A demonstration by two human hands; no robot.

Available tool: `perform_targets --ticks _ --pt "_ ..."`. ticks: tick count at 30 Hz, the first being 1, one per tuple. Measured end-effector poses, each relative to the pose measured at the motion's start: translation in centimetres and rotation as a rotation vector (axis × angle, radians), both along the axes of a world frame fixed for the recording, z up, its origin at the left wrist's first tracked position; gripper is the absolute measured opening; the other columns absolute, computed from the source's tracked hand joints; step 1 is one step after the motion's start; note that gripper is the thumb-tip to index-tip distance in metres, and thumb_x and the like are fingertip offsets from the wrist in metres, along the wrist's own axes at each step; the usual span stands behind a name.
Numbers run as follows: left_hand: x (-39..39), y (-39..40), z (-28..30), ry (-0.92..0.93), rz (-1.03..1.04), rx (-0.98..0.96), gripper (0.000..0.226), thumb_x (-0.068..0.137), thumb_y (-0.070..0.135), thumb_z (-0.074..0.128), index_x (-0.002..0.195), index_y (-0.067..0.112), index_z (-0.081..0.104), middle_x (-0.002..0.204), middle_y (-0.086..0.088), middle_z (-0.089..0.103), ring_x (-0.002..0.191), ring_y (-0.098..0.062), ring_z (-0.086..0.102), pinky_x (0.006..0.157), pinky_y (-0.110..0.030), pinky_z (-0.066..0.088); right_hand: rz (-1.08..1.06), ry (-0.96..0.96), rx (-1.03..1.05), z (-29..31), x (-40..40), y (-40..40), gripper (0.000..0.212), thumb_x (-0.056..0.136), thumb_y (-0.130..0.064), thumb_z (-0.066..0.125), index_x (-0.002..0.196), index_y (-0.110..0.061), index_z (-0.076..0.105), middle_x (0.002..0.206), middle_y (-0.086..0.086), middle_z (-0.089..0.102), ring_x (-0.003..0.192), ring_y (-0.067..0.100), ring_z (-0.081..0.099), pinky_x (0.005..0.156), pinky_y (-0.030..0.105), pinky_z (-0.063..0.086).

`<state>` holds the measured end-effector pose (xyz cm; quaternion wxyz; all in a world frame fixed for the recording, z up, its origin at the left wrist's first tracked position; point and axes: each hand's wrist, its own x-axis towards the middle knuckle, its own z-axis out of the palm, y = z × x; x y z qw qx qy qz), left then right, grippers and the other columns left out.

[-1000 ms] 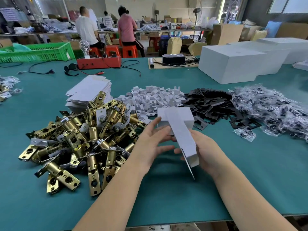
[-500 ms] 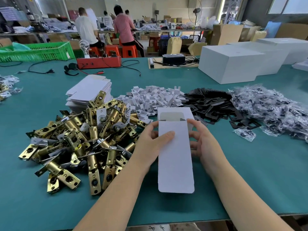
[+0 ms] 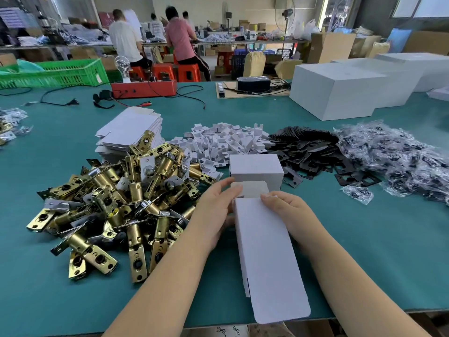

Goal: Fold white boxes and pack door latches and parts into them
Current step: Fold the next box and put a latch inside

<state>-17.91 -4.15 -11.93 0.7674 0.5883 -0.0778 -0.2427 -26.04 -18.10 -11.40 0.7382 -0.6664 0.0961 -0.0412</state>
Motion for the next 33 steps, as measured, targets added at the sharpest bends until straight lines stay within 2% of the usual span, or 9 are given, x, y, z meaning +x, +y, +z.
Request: perform_targets --ticks 5,9,12,16,18,21,26,29,33 --pt "0.2 0.6 0.1 0.076 -0.132 -0.023 0.032 0.088 -0.005 0.056 0.105 0.015 0.072 0.104 -0.012 0.074 0.078 -0.020 0.068 0.057 -0.029 0.056 0.054 -0.027 -0.009 -0.4 0.1 -0.4 0.023 0.092 -0.025 0.060 0.073 -0.025 0.072 0.074 -0.001 0.070 0.061 0.011 0.064 0.054 0.020 0.050" --pt "0.3 0.8 0.2 0.081 -0.164 -0.013 0.045 0.088 -0.012 0.050 0.105 0.021 0.075 0.112 -0.011 0.072 0.095 -0.027 0.066 0.082 -0.042 0.057 0.023 -0.020 -0.055 -1.1 0.5 -0.7 0.010 0.087 -0.027 0.068 0.094 -0.030 0.061 0.080 -0.001 0.070 0.070 0.016 0.066 0.059 0.028 0.051" --pt "-0.1 0.8 0.5 0.024 -0.164 0.015 0.051 0.088 -0.011 0.047 0.094 0.027 0.079 0.099 -0.003 0.076 0.074 -0.012 0.067 0.059 -0.027 0.057 -0.041 0.001 -0.061 -1.1 0.7 -0.9 0.033 0.081 -0.031 0.074 0.103 -0.027 0.051 0.084 0.002 0.072 0.073 0.020 0.067 0.066 0.035 0.050" --pt "-0.3 0.8 0.7 -0.061 -0.164 0.047 0.037 0.090 0.007 0.055 0.083 0.034 0.079 0.082 0.003 0.074 0.077 -0.013 0.064 0.070 -0.027 0.053 -0.080 -0.031 -0.056 -0.8 0.6 -0.7 0.015 0.085 -0.024 0.071 0.078 -0.030 0.059 0.073 -0.005 0.066 0.066 0.013 0.061 0.062 0.029 0.047" --pt "-0.4 0.9 0.6 -0.068 -0.209 0.012 0.021 0.088 0.025 0.059 0.091 0.031 0.079 0.093 0.002 0.075 0.090 -0.019 0.066 0.083 -0.032 0.052 -0.104 -0.045 -0.049 -0.7 0.6 -0.7 0.015 0.083 -0.024 0.071 0.071 -0.032 0.065 0.073 -0.007 0.067 0.065 0.010 0.061 0.061 0.026 0.048" --pt "-0.5 1.0 0.4 -0.074 -0.310 -0.030 0.035 0.084 0.045 0.062 0.113 0.030 0.072 0.117 -0.007 0.070 0.110 -0.025 0.065 0.099 -0.041 0.049 -0.091 -0.066 -0.007 -0.5 0.5 -0.8 0.013 0.074 -0.028 0.075 0.067 -0.027 0.065 0.069 -0.005 0.066 0.061 0.010 0.060 0.055 0.024 0.049" --pt "-0.8 0.9 0.5 -0.249 -0.302 0.078 0.031 0.081 0.025 0.063 0.109 0.034 0.074 0.113 0.002 0.072 0.103 -0.014 0.066 0.093 -0.033 0.051 -0.135 -0.078 -0.014 -0.5 0.6 -0.6 0.049 0.060 -0.039 0.079 0.093 -0.016 0.052 0.089 0.018 0.067 0.076 0.023 0.061 0.070 0.039 0.046" --pt "-1.0 0.9 0.8 -0.301 -0.280 0.119 0.026 0.086 0.030 0.059 0.106 0.031 0.076 0.110 0.005 0.073 0.103 -0.011 0.066 0.093 -0.031 0.048 -0.130 -0.071 -0.065 -0.7 0.8 -0.7 0.064 0.049 -0.048 0.077 0.101 -0.018 0.053 0.082 0.005 0.071 0.075 0.019 0.063 0.069 0.033 0.046" --pt "-1.1 0.9 1.0 -0.217 -0.236 0.159 0.028 0.082 0.036 0.058 0.100 0.028 0.077 0.102 -0.004 0.074 0.086 -0.014 0.067 0.070 -0.030 0.056 -0.124 -0.061 -0.074 -1.1 1.1 -0.8 0.064 0.043 -0.051 0.078 0.095 -0.016 0.060 0.073 -0.001 0.072 0.066 0.012 0.066 0.057 0.023 0.050"
